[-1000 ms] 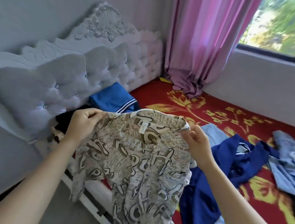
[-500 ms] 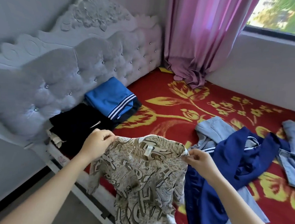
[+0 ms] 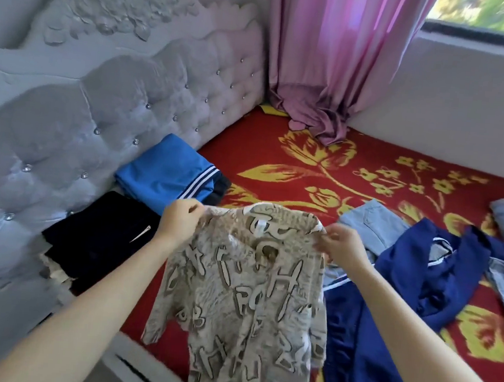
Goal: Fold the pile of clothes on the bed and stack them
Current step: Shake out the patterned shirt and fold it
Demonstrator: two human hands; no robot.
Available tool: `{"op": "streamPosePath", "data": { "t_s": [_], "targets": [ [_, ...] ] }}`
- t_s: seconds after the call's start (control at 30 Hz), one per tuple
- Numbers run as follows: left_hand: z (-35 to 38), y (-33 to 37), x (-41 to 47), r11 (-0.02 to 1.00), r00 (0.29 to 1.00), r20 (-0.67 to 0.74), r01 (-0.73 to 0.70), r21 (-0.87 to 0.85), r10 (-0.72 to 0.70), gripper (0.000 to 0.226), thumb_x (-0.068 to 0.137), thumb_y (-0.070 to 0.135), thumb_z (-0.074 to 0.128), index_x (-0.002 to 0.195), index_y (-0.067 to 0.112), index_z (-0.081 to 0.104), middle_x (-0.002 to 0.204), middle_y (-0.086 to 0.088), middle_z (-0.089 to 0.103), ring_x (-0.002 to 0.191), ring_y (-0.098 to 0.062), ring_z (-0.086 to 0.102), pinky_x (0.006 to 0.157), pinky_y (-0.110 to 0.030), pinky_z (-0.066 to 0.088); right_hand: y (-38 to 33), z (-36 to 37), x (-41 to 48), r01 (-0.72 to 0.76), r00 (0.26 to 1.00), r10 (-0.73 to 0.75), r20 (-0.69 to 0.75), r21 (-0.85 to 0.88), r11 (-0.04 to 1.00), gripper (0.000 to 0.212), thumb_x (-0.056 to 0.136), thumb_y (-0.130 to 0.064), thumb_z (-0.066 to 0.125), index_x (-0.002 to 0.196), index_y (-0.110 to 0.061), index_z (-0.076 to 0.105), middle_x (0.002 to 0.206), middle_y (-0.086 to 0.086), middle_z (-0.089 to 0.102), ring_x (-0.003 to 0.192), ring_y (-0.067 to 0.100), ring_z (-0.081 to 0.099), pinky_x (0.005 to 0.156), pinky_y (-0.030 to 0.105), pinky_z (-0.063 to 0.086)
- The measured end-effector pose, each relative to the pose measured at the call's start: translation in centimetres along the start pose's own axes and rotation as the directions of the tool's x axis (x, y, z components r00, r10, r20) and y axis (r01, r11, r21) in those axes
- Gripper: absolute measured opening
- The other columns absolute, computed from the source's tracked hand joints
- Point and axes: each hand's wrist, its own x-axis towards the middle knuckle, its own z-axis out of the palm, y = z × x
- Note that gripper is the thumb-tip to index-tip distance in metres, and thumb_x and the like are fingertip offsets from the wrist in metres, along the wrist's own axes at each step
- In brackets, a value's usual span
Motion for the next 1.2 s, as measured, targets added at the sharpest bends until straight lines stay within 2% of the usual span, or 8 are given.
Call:
{"op": "streamPosePath", "data": {
  "t_s": [0.13,0.2,0.27,0.47,0.67,0.77,1.03,1.2],
  "targets": [
    [0.3,4.7,11.5,0.968,0.978,-0.116,-0.191,-0.164,0.173,0.023,0.094,0.008,0.049,0.111,0.003,0.064,0.112,-0.02,0.061,0.107,-0.029,0.055,0.089,-0.034,0.042,-6.4,-1.1,7.1,0.045,0.944,0.007,-0.33,0.148,0.988,0.007,0.091,-0.016,0.057,0.098,-0.014,0.058,0.095,0.002,0.063,0.093,0.025,0.063,0.078,0.038,0.05],
    [1.5,5.4,14.5,0.958,0.972,0.056,-0.215,-0.192,0.23,0.053,0.095,0.016,0.05,0.145,0.014,0.031,0.15,-0.016,0.027,0.14,-0.026,0.025,0.113,-0.036,0.024,-7.5,-0.8,9.2,0.027,0.959,0.014,-0.285,0.139,0.99,0.058,0.092,-0.018,0.057,0.142,-0.018,0.029,0.12,-0.006,0.05,0.109,0.017,0.054,0.088,0.033,0.047],
    [3.8,3.4,15.1,0.975,0.948,0.245,-0.175,-0.136,0.204,0.075,0.094,0.027,0.053,0.15,0.023,0.004,0.157,-0.011,-0.001,0.145,-0.023,0.001,0.116,-0.038,0.009,-7.1,0.5,9.3,-0.053,0.97,0.064,-0.234,0.052,0.997,0.084,0.092,-0.022,0.058,0.15,-0.02,-0.002,0.136,-0.007,0.037,0.118,0.016,0.047,0.095,0.032,0.042],
    [11.9,-11.6,7.1,0.985,0.76,0.629,0.153,0.076,-0.166,0.082,0.092,0.029,0.054,0.149,0.026,-0.004,0.157,-0.012,-0.002,0.145,-0.026,0.003,0.116,-0.038,0.012,6.0,9.6,1.6,-0.407,0.902,0.395,-0.172,-0.041,0.912,0.075,0.085,-0.032,0.055,0.148,-0.028,0.015,0.151,-0.002,0.029,0.108,0.024,0.055,0.077,0.031,0.04],
    [13.7,-20.7,0.0,0.885,0.543,0.699,0.263,0.384,-0.465,0.071,0.092,0.029,0.053,0.149,0.013,0.014,0.148,-0.018,0.028,0.134,-0.03,0.033,0.103,-0.027,0.031,13.5,15.0,-8.1,-0.772,0.63,0.757,-0.176,-0.026,0.636,0.053,0.09,-0.027,0.053,0.139,-0.012,0.04,0.134,0.014,0.051,0.12,0.033,0.049,0.086,0.032,0.037],
    [13.4,-22.3,-1.4,0.847,0.475,0.702,0.284,0.449,-0.531,0.064,0.093,0.025,0.053,0.146,0.007,0.022,0.148,-0.018,0.032,0.134,-0.028,0.036,0.102,-0.025,0.032,15.4,15.9,-10.8,-0.831,0.556,0.813,-0.171,-0.09,0.549,0.038,0.087,-0.032,0.052,0.117,-0.01,0.055,0.108,0.016,0.062,0.095,0.03,0.06,0.076,0.03,0.041],
    [12.8,-23.4,-1.6,0.777,0.456,0.632,0.434,0.457,-0.626,0.044,0.092,0.021,0.053,0.131,0.002,0.045,0.128,-0.024,0.052,0.118,-0.035,0.052,0.095,-0.036,0.044,17.0,14.5,-11.0,-0.826,0.554,0.814,-0.177,-0.239,0.51,0.029,0.089,-0.022,0.05,0.113,-0.008,0.058,0.12,0.019,0.059,0.111,0.034,0.054,0.087,0.033,0.042],
    [14.7,-22.4,-1.9,0.741,0.489,0.58,0.574,0.348,-0.651,0.03,0.095,0.018,0.051,0.117,-0.001,0.056,0.083,-0.009,0.053,0.07,-0.02,0.048,0.057,-0.026,0.034,19.3,13.8,-9.0,-0.818,0.569,0.791,-0.224,-0.248,0.519,0.035,0.092,-0.025,0.042,0.123,-0.015,0.055,0.127,0.009,0.057,0.119,0.03,0.048,0.092,0.036,0.036]
  ]
}}
